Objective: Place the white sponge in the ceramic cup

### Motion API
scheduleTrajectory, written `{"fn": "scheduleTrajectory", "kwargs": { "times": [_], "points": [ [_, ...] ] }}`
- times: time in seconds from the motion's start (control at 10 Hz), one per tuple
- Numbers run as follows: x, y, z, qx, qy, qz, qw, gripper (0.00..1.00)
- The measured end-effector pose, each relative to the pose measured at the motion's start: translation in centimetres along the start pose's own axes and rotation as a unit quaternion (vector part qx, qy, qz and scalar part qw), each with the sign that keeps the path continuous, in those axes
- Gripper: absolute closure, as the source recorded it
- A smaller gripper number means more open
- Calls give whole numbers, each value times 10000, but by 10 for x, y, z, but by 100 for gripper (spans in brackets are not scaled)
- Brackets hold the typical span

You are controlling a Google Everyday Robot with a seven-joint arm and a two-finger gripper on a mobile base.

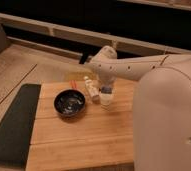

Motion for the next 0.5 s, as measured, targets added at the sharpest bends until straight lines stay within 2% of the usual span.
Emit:
{"fn": "scheduleTrajectory", "kwargs": {
  "times": [0.1,0.5],
  "points": [
    [0,1,11,-51,32,45,10000,100],
    [-5,4,25,-148,0,7,9999,100]
  ]
}}
